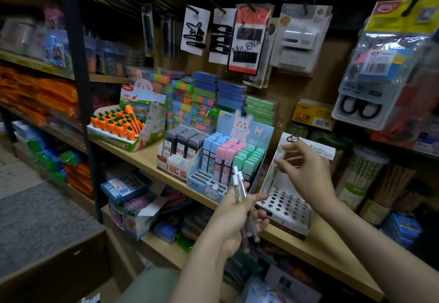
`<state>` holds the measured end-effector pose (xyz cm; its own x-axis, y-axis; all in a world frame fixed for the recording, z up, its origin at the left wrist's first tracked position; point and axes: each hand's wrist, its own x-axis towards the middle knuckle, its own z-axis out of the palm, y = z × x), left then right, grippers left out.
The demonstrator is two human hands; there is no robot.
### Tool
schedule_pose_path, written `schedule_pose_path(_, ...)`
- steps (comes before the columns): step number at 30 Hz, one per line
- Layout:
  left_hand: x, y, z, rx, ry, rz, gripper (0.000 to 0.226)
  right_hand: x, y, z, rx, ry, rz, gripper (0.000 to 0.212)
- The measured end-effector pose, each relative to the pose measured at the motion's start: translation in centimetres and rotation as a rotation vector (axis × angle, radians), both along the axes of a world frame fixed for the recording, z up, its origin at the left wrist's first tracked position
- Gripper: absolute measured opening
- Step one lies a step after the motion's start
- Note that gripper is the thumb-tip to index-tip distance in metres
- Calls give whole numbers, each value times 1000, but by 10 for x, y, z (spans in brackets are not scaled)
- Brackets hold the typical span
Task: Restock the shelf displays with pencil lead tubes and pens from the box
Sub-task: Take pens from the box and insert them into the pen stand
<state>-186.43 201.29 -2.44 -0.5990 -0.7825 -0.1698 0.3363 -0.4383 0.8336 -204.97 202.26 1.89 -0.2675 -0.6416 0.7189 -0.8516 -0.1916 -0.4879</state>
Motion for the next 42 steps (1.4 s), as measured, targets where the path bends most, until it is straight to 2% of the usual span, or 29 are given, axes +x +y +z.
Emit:
schedule_pose_path(5, 1, -1, -3, -110, -95, 59, 20, 2, 0, 8, 37, 70, -50, 27)
schedule_pose_path(8, 1, -1, -3, -141, -165, 69, 28, 2, -2, 10, 83, 114, -73, 24)
schedule_pose_path(10, 1, -1, -3, -145, -169, 65, 32, 4, -3, 9, 117, 150, -82, 20)
schedule_pose_path(15, 3, 1, -2, -170, -92, 46, 22, 10, -2, 6, 101, 167, -101, 19)
schedule_pose_path(22, 1, 2, -3, -157, -58, 51, 19, 12, 2, -5, 145, 91, -107, 21)
schedule_pose_path(26, 4, 3, -4, -148, -57, -1, 20, 16, 15, -11, 108, -9, -103, 37)
schedule_pose_path(28, 4, 4, -4, -216, -115, -44, 21, 11, 26, -10, 59, -65, -123, 29)
schedule_pose_path(30, 2, 4, -4, -274, -157, -81, 23, 9, 36, -10, 115, -182, -31, 14)
schedule_pose_path(32, -2, 5, -2, -295, -176, -118, 24, 12, 42, -9, 219, -261, 116, 18)
schedule_pose_path(36, -10, 8, -1, -325, -189, -164, 24, 20, 43, 0, 244, -366, 267, 33)
schedule_pose_path(40, -15, 8, -2, -323, -158, -179, 23, 21, 44, 3, 210, -388, 284, 32)
schedule_pose_path(42, -16, 7, -2, -292, -150, -100, 25, 18, 44, 7, 179, -406, 282, 31)
